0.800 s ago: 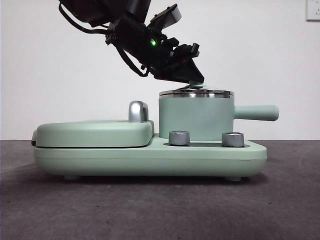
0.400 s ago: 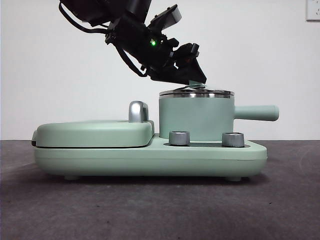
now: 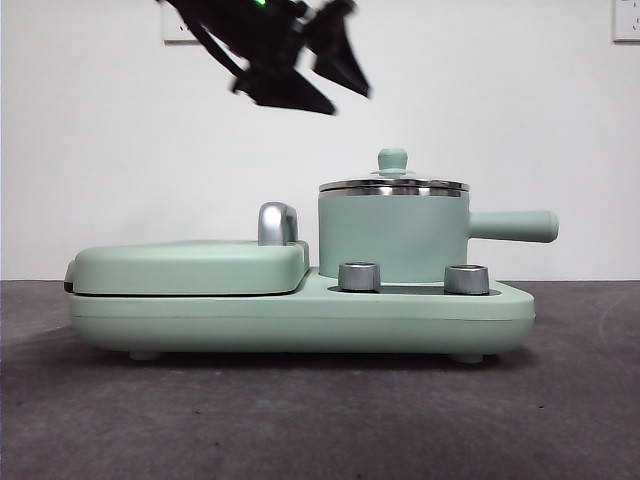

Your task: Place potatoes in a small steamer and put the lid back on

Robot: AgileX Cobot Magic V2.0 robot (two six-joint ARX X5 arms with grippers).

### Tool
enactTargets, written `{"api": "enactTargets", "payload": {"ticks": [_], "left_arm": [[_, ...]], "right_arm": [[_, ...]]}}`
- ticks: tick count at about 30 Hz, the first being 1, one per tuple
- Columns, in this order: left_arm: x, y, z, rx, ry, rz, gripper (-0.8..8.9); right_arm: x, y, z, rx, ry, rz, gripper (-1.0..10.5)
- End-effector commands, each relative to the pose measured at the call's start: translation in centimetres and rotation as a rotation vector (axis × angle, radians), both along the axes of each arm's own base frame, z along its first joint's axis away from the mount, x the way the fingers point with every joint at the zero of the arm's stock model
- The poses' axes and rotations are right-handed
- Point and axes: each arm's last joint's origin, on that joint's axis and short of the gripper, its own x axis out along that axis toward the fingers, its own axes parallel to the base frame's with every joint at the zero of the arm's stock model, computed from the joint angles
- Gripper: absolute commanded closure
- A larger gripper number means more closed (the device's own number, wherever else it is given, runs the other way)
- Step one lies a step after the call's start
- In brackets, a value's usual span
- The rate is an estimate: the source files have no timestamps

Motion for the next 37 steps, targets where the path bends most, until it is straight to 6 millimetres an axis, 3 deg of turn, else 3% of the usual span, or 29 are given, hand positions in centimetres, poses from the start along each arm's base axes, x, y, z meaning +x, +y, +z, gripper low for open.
{"api": "enactTargets", "payload": {"ticks": [1, 9, 15, 22, 30, 37], "left_arm": [[0.1, 0.9, 0.7, -0.064, 0.075, 0.048, 5.32], [-1.4, 5.1, 2.9, -0.037, 0.103, 0.125, 5.32], [-3.9, 7.8, 3.0, -0.034, 0.094, 0.167, 5.32], [-8.7, 11.0, 0.8, -0.021, 0.118, 0.209, 5.33], [-14.9, 14.3, -3.0, -0.051, 0.169, 0.282, 5.33], [-19.2, 15.9, -4.5, -0.073, 0.188, 0.313, 5.33]], "right_arm": [[0.1, 0.1, 0.1, 0.009, 0.000, -0.005, 6.2], [0.1, 0.1, 0.1, 0.009, 0.000, -0.005, 6.2], [0.1, 0.1, 0.2, 0.009, -0.001, -0.005, 6.2], [0.1, 0.1, 0.2, 0.009, -0.001, -0.004, 6.2], [0.1, 0.1, 0.1, 0.012, 0.002, 0.003, 6.2], [0.1, 0.1, 0.1, 0.009, 0.009, 0.003, 6.2]]}}
